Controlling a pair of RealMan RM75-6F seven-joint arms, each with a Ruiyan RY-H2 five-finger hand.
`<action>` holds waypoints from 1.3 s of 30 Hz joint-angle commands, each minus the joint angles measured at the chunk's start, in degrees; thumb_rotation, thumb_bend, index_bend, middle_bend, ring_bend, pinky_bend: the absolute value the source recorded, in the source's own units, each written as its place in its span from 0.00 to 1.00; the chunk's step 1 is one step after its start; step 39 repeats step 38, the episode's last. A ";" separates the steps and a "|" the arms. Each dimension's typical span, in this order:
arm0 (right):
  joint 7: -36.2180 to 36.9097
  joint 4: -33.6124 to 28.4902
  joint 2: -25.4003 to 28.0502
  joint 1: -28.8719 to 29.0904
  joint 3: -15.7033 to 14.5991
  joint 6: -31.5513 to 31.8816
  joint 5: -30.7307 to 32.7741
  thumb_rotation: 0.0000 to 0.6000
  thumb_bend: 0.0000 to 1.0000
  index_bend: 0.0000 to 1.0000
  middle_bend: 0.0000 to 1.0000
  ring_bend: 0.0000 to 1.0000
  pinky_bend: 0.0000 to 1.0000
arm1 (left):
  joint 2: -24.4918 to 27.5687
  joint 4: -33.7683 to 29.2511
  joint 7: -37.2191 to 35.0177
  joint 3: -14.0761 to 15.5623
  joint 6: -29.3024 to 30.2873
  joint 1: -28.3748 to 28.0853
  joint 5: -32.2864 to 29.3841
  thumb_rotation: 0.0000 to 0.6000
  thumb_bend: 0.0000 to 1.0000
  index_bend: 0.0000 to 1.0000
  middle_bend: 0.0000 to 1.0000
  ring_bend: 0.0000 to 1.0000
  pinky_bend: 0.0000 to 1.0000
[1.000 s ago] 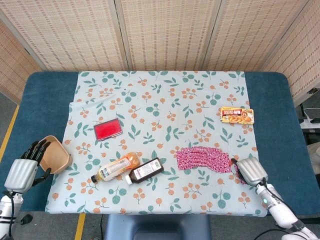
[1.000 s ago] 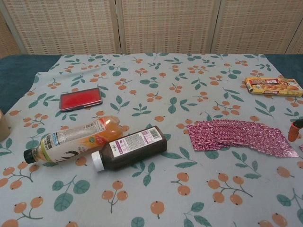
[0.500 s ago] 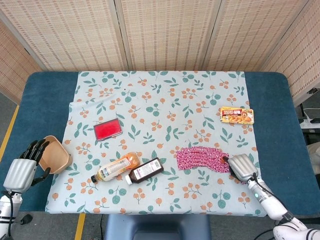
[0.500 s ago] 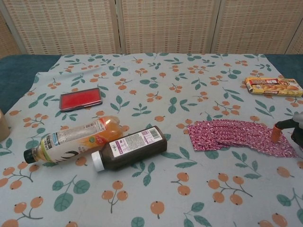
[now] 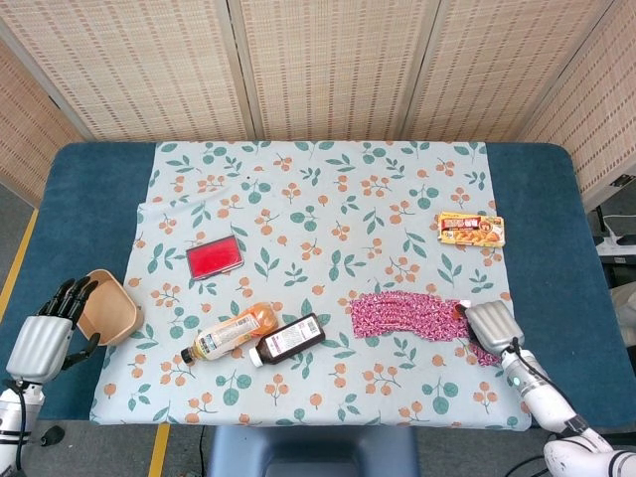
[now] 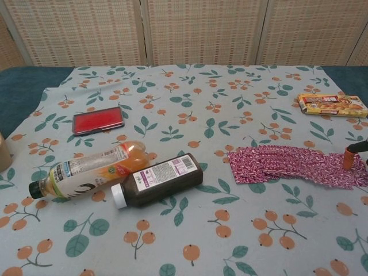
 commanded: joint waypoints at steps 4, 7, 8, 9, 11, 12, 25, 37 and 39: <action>-0.15 1.33 0.36 -0.55 0.33 -0.24 1.94 1.00 1.00 0.36 0.80 0.74 0.87 | 0.01 -0.08 0.18 0.02 -0.02 0.01 -0.01 1.00 0.37 0.05 0.06 0.06 0.32; -0.18 1.84 0.57 -0.77 0.47 -0.27 2.69 1.00 1.00 0.36 0.80 0.74 0.87 | 0.00 -0.11 0.30 0.03 -0.04 0.00 0.01 1.00 0.37 0.05 0.06 0.06 0.32; -0.24 2.08 0.65 -0.88 0.55 -0.24 3.03 1.00 1.00 0.36 0.80 0.74 0.87 | 0.00 -0.14 0.35 0.05 -0.07 -0.01 0.01 1.00 0.37 0.05 0.06 0.06 0.32; -0.29 2.25 0.72 -0.95 0.61 -0.21 3.28 1.00 1.00 0.36 0.80 0.74 0.87 | -0.02 -0.14 0.37 0.08 -0.12 0.00 0.00 1.00 0.37 0.05 0.06 0.06 0.32; -0.36 2.65 0.82 -1.12 0.82 -0.08 3.85 1.00 1.00 0.36 0.80 0.74 0.87 | -0.01 -0.16 0.40 0.07 -0.17 -0.01 -0.05 1.00 0.37 0.05 0.06 0.06 0.32; -0.42 2.80 0.87 -1.18 0.91 0.00 4.06 1.00 1.00 0.36 0.80 0.74 0.87 | 0.00 -0.18 0.42 0.07 -0.19 -0.02 -0.05 1.00 0.36 0.05 0.06 0.06 0.32; -0.07 1.28 2.33 -4.30 2.44 11.10 0.66 1.00 1.00 0.36 0.80 0.74 0.87 | -0.04 -0.21 0.64 0.13 -0.37 -0.07 -0.07 1.00 0.37 0.05 0.06 0.06 0.32; 3.70 -0.86 3.94 -10.98 1.19 28.65 -8.99 1.00 0.38 0.15 0.23 0.12 0.42 | -0.03 -0.27 0.78 0.12 -0.19 0.03 -0.06 1.00 0.37 0.05 0.06 0.06 0.32; 3.91 -0.86 3.69 -11.68 1.55 30.00 -8.83 1.00 0.29 0.11 0.12 0.05 0.30 | -0.03 -0.28 0.81 0.12 -0.18 0.03 -0.06 1.00 0.37 0.05 0.06 0.06 0.32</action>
